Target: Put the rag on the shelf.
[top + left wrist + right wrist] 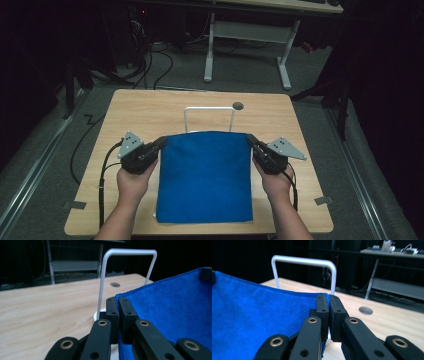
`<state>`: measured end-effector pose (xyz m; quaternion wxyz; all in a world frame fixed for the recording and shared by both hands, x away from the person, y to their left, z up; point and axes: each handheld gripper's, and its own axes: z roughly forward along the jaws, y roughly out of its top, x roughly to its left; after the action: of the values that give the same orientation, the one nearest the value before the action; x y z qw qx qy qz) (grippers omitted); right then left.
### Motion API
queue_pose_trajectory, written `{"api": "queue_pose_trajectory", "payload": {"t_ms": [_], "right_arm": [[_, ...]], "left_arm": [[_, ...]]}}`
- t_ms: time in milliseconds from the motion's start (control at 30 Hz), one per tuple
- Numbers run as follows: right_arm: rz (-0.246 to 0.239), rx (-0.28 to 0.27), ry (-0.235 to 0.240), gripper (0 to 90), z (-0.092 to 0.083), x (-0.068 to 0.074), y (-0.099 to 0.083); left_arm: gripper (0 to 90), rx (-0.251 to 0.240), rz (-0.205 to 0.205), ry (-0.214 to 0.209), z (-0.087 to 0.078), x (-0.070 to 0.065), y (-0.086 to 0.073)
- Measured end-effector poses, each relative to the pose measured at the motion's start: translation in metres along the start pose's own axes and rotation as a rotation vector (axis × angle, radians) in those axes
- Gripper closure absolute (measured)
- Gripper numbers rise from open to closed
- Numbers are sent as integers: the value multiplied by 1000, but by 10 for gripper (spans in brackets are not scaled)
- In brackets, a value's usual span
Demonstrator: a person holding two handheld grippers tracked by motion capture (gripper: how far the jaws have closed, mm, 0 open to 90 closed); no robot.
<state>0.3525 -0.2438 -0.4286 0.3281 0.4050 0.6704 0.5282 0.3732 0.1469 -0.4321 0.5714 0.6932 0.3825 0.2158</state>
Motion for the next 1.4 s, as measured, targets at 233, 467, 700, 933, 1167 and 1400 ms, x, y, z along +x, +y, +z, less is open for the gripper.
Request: {"api": "queue_pose_trajectory", "payload": {"t_ms": [233,467,700,933,1167,1400], "right_arm": [[-10,-68,-11,883,-5,-2,25],[-17,-121,-17,883,-7,-3,46],[-27,-170,-20,883,-10,-4,68],[-44,-210,-18,884,-11,-7,93],[-46,-234,-23,884,-8,-10,111],[-47,-233,-31,884,-5,-12,113]], "left_arm": [[874,-64,17,8,-1,-2,25],[874,-104,40,19,-3,-2,46],[875,-149,66,33,-8,0,68],[877,-189,95,48,-12,3,93],[878,-209,116,63,-10,6,111],[879,-208,112,64,-6,9,114]]}}
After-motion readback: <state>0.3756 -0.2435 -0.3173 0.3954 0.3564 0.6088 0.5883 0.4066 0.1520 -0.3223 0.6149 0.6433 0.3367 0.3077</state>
